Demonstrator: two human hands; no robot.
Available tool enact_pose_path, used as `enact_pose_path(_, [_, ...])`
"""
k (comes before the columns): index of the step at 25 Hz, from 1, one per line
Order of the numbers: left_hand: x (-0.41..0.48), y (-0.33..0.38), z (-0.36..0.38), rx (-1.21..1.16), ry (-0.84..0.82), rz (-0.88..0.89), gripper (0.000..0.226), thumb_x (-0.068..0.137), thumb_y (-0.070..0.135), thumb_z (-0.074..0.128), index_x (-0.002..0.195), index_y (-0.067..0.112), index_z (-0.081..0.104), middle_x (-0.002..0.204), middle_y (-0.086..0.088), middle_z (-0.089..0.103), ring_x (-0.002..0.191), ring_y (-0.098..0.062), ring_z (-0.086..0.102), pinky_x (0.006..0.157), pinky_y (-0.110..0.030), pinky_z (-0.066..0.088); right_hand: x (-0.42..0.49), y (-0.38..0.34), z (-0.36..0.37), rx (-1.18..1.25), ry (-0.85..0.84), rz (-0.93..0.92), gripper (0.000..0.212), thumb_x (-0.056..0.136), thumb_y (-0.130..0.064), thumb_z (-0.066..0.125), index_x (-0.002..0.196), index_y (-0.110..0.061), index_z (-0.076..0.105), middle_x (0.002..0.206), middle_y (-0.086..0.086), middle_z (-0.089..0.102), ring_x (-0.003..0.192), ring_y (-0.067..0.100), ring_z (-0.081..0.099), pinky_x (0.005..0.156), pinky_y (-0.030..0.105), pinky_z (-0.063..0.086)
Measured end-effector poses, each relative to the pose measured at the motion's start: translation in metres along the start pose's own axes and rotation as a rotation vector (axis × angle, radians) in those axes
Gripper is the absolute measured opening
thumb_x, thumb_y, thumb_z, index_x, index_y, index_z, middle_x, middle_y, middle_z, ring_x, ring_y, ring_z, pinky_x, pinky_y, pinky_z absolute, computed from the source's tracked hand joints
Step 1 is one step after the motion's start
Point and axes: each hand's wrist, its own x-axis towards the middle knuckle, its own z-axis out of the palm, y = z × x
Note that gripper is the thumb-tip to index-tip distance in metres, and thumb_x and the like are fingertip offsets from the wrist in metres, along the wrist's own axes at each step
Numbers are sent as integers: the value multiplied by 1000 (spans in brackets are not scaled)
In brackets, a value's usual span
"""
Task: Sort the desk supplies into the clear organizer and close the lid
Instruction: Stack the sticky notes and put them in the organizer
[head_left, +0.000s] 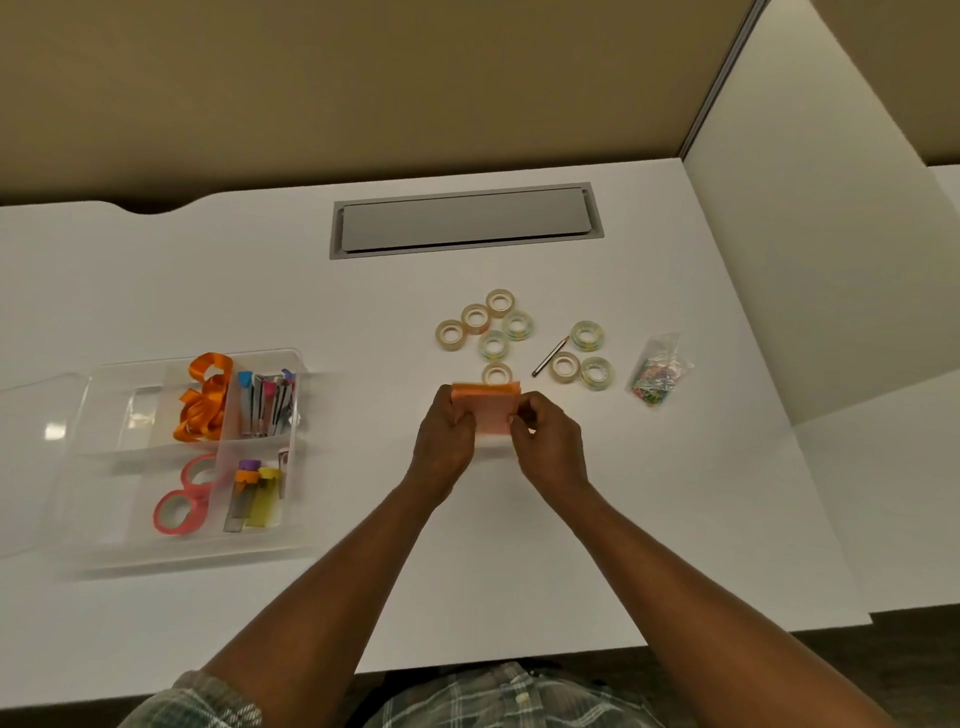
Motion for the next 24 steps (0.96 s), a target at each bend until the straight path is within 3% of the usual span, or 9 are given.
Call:
enact_pose_path(3, [-7, -13, -7, 182, 120, 145, 20, 93, 5, 46, 102, 20, 53, 89, 4, 63, 80, -16, 57, 63, -21, 43, -6, 5, 10, -14, 0, -94, 17, 91, -6, 60, 104, -14, 67, 99, 0, 71, 94, 16, 66, 81, 26, 53])
enact_pose_path(6, [-14, -27, -6, 254, 118, 128, 20, 93, 4, 47, 108, 17, 54, 94, 1, 66, 84, -20, 61, 62, -20, 40, -12, 16, 20, -129, -80, -89, 19, 93, -10, 58, 108, -15, 67, 102, 1, 71, 95, 20, 65, 81, 33, 54])
enact_pose_path(11, [-19, -35, -3, 278, 154, 147, 14, 97, 11, 47, 108, 18, 52, 91, -1, 66, 79, -20, 59, 58, -15, 38, -10, 16, 26, -194, -54, -119, 18, 95, -13, 50, 106, -17, 64, 100, -1, 69, 91, 19, 63, 76, 34, 53])
enact_pose_path(15, [-19, -39, -2, 321, 111, 112, 13, 96, 8, 45, 106, 13, 52, 85, -2, 63, 76, -23, 58, 61, -25, 37, -11, 19, 25, -256, -119, -97, 20, 97, -14, 45, 106, -17, 63, 99, 0, 69, 90, 21, 63, 77, 37, 54])
enact_pose_path(18, [-19, -38, -5, 295, 136, 105, 11, 96, 9, 47, 103, 13, 55, 81, 2, 62, 72, -20, 55, 58, -25, 36, -11, 16, 25, -235, -92, -116, 16, 97, -14, 46, 101, -15, 62, 94, 0, 68, 86, 22, 62, 73, 36, 51])
enact_pose_path(21, [-21, -35, -17, 254, 162, 112, 16, 97, 15, 49, 108, 13, 60, 88, 4, 65, 74, -14, 56, 57, -20, 37, -10, 9, 28, -188, -74, -109, 12, 95, -13, 50, 99, -15, 60, 88, 1, 68, 81, 24, 62, 66, 32, 43])
enact_pose_path(24, [-20, -33, -39, 236, 195, 55, 20, 96, 14, 50, 112, 11, 61, 92, -1, 67, 77, -17, 58, 62, -26, 41, -9, -6, 38, -164, -77, -93, 17, 96, -14, 50, 107, -13, 63, 93, 6, 71, 84, 25, 64, 67, 31, 44])
